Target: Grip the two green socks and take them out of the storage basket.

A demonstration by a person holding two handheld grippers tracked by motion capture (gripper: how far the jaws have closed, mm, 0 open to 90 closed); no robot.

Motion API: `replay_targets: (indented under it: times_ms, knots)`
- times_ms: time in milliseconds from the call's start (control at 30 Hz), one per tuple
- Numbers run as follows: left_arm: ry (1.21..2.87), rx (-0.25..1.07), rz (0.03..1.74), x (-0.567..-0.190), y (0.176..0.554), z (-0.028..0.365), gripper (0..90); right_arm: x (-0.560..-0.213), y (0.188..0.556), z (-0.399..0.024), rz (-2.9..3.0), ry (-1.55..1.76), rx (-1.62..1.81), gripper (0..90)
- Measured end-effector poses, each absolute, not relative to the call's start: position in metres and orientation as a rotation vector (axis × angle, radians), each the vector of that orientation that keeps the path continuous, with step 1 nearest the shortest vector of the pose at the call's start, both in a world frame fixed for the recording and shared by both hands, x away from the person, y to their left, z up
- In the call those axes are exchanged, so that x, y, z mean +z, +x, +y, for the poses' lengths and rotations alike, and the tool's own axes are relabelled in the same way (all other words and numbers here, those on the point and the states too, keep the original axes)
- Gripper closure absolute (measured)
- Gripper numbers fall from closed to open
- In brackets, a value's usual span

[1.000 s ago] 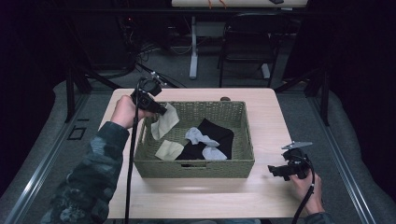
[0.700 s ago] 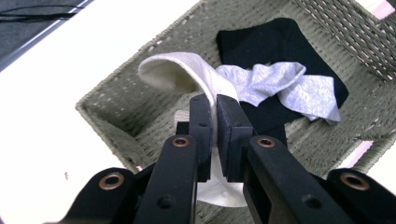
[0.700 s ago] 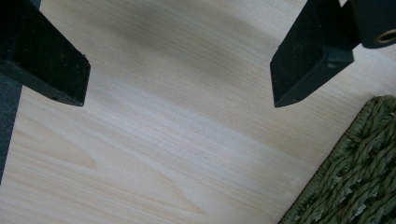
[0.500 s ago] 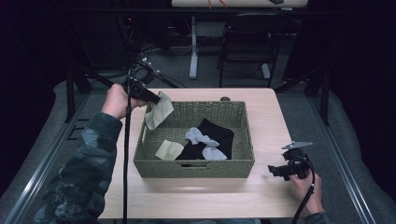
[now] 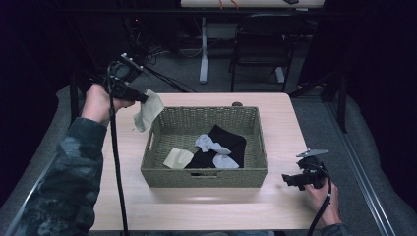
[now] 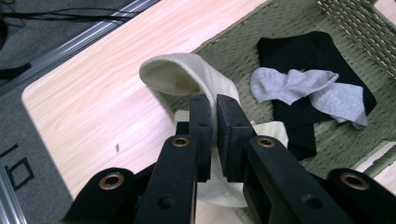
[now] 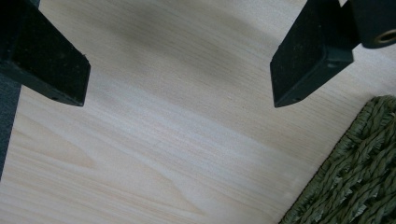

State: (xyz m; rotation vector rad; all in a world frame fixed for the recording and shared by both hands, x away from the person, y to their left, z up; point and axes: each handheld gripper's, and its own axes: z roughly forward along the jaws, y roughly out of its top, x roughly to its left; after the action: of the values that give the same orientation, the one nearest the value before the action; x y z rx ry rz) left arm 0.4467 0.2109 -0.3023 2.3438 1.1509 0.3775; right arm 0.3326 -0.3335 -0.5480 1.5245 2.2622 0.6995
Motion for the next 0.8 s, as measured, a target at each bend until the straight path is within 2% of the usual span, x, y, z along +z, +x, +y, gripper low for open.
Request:
replay_targets:
  times_ms: [300, 800]
  knots:
    - [2.285, 0.405, 1.241, -0.301, 0.438, 0.253, 85.1, -0.548, 0.333, -0.333, 2.264, 1.523, 0.697, 4.1]
    - [2.265, 0.379, 1.386, -0.337, 0.432, 0.297, 85.1, -0.548, 0.333, -0.333, 2.266, 1.526, 0.693, 4.1]
